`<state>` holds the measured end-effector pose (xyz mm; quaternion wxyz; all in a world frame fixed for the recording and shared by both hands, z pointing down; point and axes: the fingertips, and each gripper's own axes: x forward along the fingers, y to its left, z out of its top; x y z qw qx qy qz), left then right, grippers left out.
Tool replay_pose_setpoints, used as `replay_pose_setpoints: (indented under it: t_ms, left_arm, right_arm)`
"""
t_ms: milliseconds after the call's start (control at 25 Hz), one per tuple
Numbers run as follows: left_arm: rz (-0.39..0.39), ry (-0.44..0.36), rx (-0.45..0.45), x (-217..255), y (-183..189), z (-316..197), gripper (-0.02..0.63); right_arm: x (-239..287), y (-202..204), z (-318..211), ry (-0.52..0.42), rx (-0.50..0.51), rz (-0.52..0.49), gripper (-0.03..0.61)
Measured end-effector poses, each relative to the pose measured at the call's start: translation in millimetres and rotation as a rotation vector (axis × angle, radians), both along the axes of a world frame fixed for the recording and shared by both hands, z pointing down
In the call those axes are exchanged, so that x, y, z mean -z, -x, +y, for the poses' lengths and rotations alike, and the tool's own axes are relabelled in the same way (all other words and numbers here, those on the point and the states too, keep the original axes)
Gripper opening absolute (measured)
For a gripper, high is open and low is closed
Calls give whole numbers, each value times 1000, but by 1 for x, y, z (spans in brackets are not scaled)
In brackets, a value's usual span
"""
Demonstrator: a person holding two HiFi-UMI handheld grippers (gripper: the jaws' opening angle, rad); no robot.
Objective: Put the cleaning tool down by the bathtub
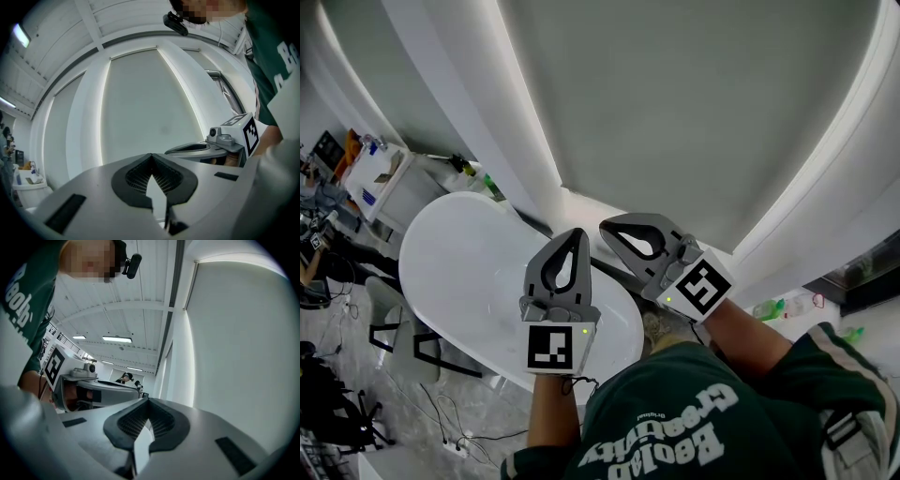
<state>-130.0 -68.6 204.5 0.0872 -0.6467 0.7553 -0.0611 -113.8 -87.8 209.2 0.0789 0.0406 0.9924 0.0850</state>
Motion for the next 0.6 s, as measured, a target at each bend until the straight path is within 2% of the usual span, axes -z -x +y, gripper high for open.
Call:
replay_pose_setpoints:
  t_ms: [600]
  left_arm:
    - [-16,15,-27,0,-8,-4,3]
  right_arm:
    - [-8,-8,-6,-1,-33,13,15]
